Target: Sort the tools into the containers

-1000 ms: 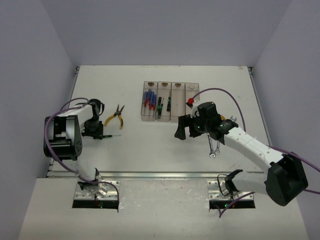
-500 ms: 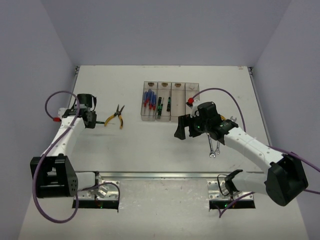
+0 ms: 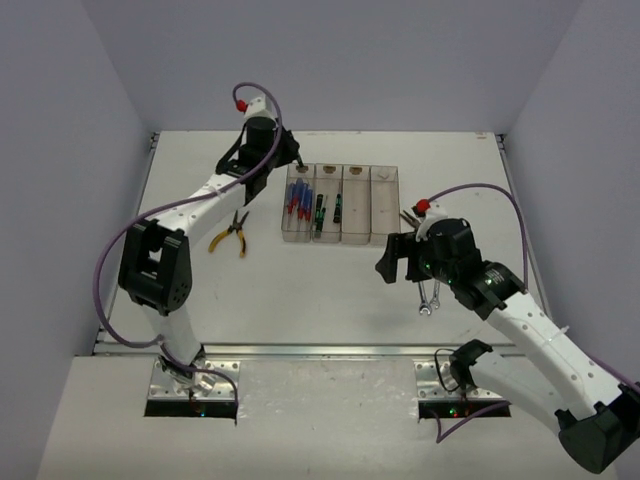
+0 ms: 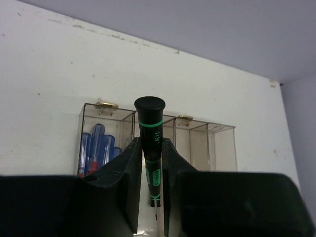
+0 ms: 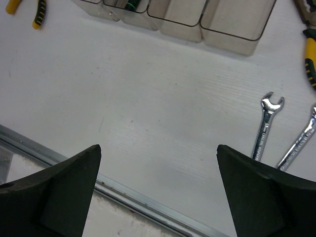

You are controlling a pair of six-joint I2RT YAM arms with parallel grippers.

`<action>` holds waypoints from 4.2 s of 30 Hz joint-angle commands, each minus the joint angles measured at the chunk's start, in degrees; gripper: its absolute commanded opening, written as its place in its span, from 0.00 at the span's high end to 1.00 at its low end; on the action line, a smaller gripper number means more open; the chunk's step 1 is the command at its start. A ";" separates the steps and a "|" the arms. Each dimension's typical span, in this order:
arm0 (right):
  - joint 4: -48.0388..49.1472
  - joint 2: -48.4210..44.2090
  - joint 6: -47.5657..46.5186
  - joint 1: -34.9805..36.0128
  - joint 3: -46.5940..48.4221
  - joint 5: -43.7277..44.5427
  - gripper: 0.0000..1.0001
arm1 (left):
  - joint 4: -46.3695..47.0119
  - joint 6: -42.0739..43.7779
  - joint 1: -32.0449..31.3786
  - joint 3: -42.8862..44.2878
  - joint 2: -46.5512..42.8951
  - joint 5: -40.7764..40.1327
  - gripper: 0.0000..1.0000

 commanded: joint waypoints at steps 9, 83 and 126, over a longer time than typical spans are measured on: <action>-9.55 -5.49 1.10 -0.09 -2.88 8.52 0.01 | 1.02 11.56 -6.30 18.56 20.05 5.76 1.00; -5.01 56.58 -10.55 -18.34 8.39 0.03 0.75 | -28.91 10.58 -11.74 -37.91 -72.20 -4.34 0.00; -5.49 61.25 1.24 -15.10 50.44 -22.81 1.00 | -28.75 10.24 -11.74 -38.27 -73.81 -4.85 0.00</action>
